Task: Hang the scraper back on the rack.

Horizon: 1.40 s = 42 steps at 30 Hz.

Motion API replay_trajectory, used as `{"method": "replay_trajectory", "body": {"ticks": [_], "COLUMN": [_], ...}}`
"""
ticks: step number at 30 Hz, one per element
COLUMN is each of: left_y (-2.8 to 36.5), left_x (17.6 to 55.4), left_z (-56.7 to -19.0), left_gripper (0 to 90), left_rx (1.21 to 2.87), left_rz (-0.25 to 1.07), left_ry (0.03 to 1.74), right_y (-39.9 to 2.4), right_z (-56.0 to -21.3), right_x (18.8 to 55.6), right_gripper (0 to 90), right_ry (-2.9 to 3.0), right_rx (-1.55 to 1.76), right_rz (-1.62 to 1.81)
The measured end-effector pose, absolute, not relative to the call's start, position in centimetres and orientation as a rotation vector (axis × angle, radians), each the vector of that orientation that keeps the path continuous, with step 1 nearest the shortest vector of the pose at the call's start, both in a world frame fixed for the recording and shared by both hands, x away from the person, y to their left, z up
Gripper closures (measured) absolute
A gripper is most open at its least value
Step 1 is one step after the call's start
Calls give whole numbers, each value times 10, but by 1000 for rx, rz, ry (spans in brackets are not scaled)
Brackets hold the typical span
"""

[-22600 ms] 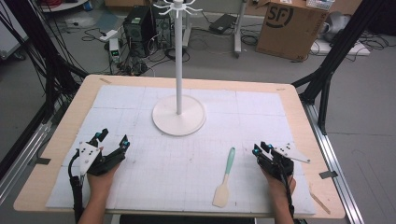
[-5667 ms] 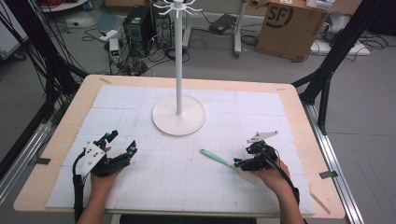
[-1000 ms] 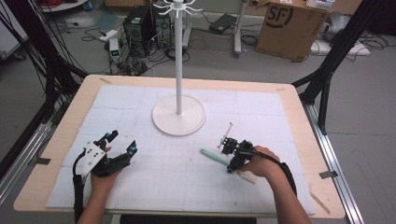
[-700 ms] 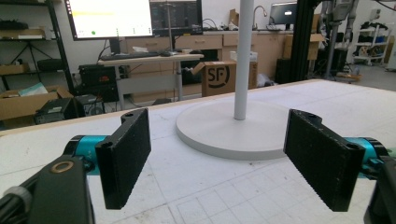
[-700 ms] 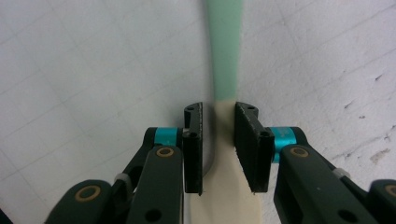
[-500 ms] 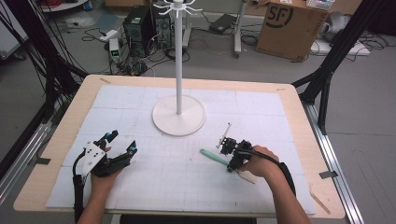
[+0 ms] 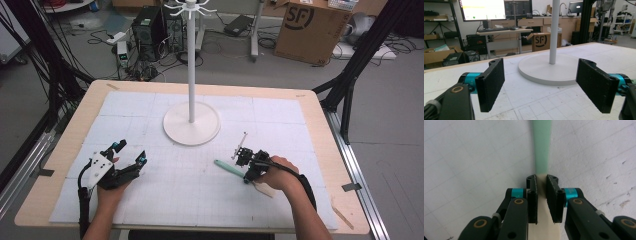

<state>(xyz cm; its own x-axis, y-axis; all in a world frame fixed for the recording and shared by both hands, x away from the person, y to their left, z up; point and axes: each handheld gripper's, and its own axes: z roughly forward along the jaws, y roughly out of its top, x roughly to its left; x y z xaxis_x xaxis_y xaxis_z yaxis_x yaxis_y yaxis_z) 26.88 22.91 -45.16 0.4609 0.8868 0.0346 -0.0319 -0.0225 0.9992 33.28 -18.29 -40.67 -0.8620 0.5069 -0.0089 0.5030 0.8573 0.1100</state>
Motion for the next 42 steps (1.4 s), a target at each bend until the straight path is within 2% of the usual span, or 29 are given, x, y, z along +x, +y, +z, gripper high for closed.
{"method": "replay_trajectory", "body": {"ticks": [23,42], "left_y": [229,229], "left_x": [269,269], "left_z": [-452,-452], "left_gripper": [235,236], "left_rx": [1401,1402], "left_rz": [880,878], "left_ry": [817,818], "right_y": [-196,-205], "right_z": [-405,-386], "right_x": [330,324], "right_gripper": [806,806], "right_ry": [3000,2923], "right_rx": [819,813], "right_rz": [324,492]}}
